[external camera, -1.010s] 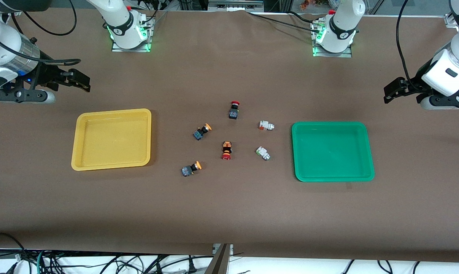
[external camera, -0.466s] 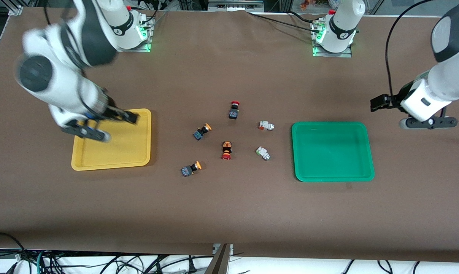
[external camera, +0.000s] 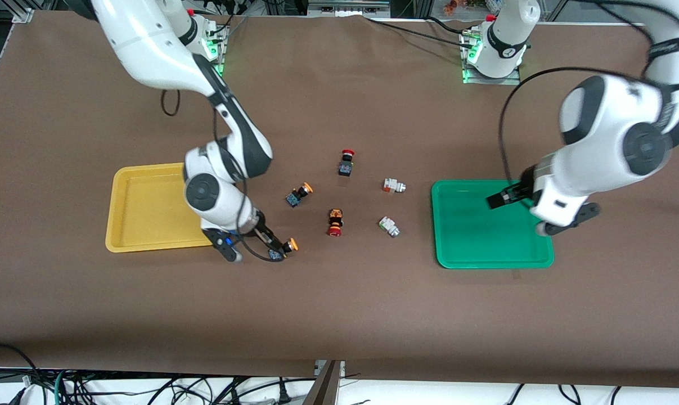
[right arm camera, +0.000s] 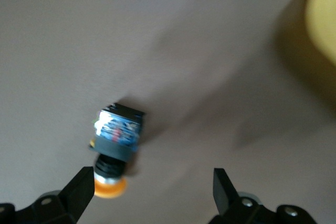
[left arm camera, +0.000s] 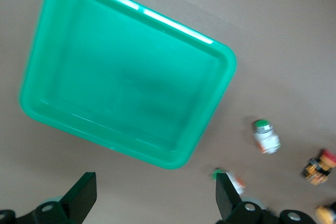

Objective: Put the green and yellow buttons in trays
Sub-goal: 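Lower the right gripper onto a black button while the left gripper descends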

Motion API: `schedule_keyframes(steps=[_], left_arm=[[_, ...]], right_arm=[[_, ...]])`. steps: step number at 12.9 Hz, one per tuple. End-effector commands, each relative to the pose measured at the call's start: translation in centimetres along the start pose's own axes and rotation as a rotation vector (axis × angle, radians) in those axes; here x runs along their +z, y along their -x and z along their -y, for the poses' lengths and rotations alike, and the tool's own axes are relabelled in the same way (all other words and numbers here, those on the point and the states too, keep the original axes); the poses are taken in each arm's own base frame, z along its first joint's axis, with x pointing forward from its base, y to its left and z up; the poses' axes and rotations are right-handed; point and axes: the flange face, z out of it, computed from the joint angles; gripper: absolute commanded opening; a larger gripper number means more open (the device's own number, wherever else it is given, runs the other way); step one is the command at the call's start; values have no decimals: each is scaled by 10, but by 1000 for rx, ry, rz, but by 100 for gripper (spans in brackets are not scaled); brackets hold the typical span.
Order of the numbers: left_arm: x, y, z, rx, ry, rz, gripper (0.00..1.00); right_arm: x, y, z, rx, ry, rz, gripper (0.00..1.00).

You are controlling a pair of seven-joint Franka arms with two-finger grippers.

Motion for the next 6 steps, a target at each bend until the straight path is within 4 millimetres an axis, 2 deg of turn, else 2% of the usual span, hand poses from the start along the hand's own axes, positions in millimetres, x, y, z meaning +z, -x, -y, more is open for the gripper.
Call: schedule_keyframes(steps=[1, 2, 4, 6], left_arm=[[44, 7, -75, -150, 21, -7, 100], [67, 10, -98, -215, 53, -23, 100], [122, 31, -145, -320, 100, -56, 100], [160, 46, -169, -405, 133, -68, 100]], right_arm=[[5, -18, 24, 76, -50, -3, 100], [15, -17, 27, 80, -77, -11, 100], [31, -17, 32, 92, -121, -28, 100], [39, -18, 33, 102, -131, -23, 99]])
